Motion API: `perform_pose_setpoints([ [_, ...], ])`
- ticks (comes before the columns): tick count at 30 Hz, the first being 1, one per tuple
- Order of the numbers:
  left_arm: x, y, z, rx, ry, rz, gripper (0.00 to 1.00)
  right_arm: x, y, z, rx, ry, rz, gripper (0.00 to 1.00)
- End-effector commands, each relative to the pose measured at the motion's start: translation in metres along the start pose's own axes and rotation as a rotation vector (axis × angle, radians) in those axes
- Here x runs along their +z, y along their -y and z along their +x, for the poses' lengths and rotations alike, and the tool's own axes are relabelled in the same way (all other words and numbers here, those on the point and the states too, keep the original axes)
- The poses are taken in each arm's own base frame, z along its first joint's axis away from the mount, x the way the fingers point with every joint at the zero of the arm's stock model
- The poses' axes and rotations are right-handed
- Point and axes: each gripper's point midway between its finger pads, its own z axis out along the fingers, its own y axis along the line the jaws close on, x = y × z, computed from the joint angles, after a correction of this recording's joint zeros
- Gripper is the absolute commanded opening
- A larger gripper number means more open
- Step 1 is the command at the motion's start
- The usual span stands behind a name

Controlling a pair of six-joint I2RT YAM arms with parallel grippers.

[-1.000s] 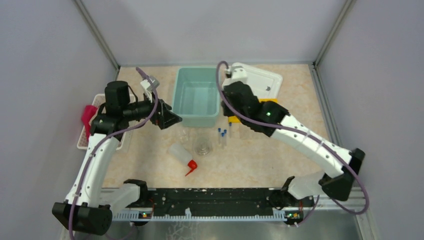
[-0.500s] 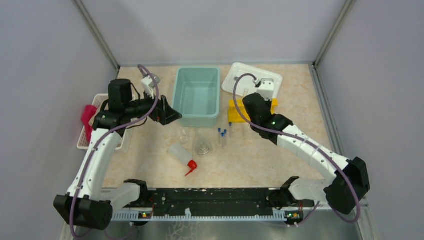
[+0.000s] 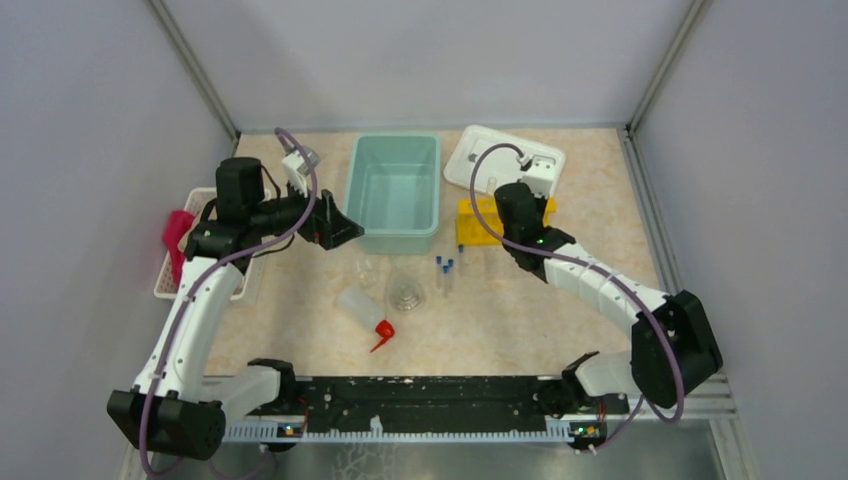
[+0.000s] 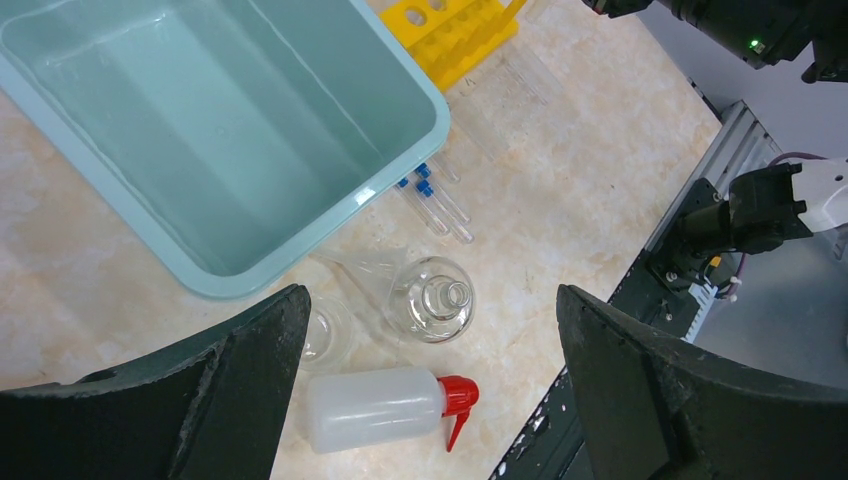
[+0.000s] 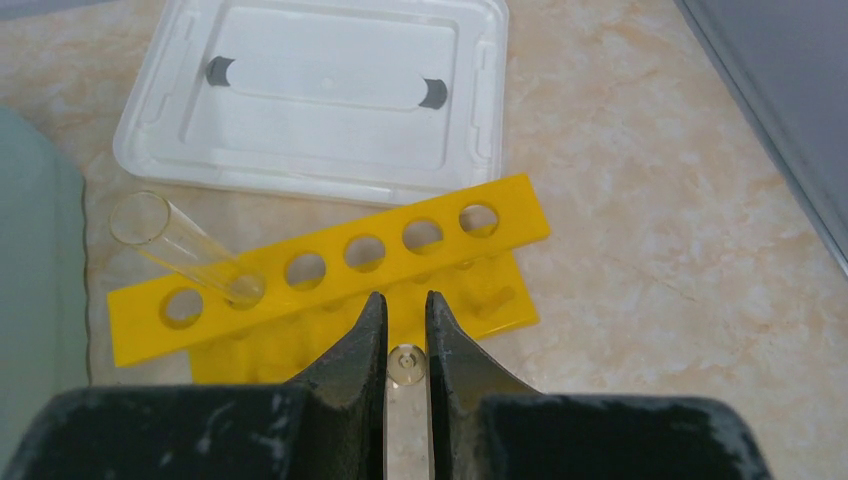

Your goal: Organize the chemistry lab equipment

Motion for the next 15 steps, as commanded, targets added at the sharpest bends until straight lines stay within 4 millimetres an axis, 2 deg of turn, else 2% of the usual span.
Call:
perform_pose_setpoints([
  [1, -0.004, 0.005, -0.013, 0.016, 0.030, 0.008, 0.99, 0.010, -0.011, -0.020, 0.076, 0.071, -0.028, 0.00],
  [15, -0.004, 0.005, -0.013, 0.017, 0.030, 0.010, 0.99, 0.023, -0.010, -0.009, 0.057, 0.073, 0.009, 0.00],
])
